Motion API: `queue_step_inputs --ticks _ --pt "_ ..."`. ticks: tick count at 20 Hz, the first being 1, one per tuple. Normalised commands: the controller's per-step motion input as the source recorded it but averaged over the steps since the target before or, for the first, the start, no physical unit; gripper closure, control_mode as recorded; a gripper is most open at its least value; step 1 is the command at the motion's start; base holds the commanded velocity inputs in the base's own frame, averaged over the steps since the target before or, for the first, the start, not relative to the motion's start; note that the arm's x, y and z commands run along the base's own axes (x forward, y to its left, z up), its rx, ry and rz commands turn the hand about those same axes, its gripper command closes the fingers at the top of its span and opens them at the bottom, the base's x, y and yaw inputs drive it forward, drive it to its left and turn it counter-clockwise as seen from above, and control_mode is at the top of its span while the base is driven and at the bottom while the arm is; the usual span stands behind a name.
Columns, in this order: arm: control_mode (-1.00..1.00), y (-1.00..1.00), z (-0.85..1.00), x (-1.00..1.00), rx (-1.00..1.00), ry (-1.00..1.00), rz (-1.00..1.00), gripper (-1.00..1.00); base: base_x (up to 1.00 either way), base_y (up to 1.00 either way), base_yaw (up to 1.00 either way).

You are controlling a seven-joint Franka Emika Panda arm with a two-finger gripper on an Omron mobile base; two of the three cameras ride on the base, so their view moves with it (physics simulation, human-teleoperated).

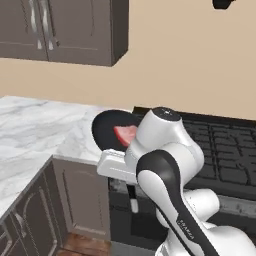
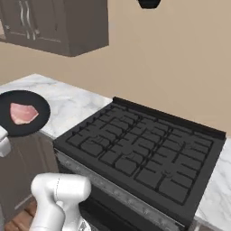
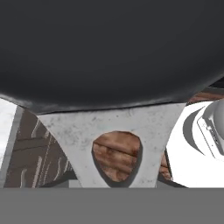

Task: Pick up the pan with the steak in it and place it on the dining table. Then place the steak on the plate.

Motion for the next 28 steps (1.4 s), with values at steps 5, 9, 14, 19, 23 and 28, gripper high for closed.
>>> queue_step_inputs --ticks 5,9,14,19,23,28 --pt "1.0 0.0 0.0 0.0 0.0 0.0 0.0 1.0 -0.27 0.0 0.45" --pt "1.0 0.0 0.0 0.0 0.0 0.0 0.0 1.0 -0.52 0.11 0.34" --pt "1.0 0.0 0.0 0.0 0.0 0.0 0.0 1.0 -0.46 0.23 0.35" --pt "1.0 0.0 0.0 0.0 0.0 0.0 0.0 1.0 -0.39 0.42 0.36" --pt "1.0 0.0 0.0 0.0 0.0 0.0 0.0 1.0 -0.2 0.34 0.43" --pt "1.0 0.0 0.0 0.0 0.0 0.0 0.0 1.0 -0.1 0.15 0.48"
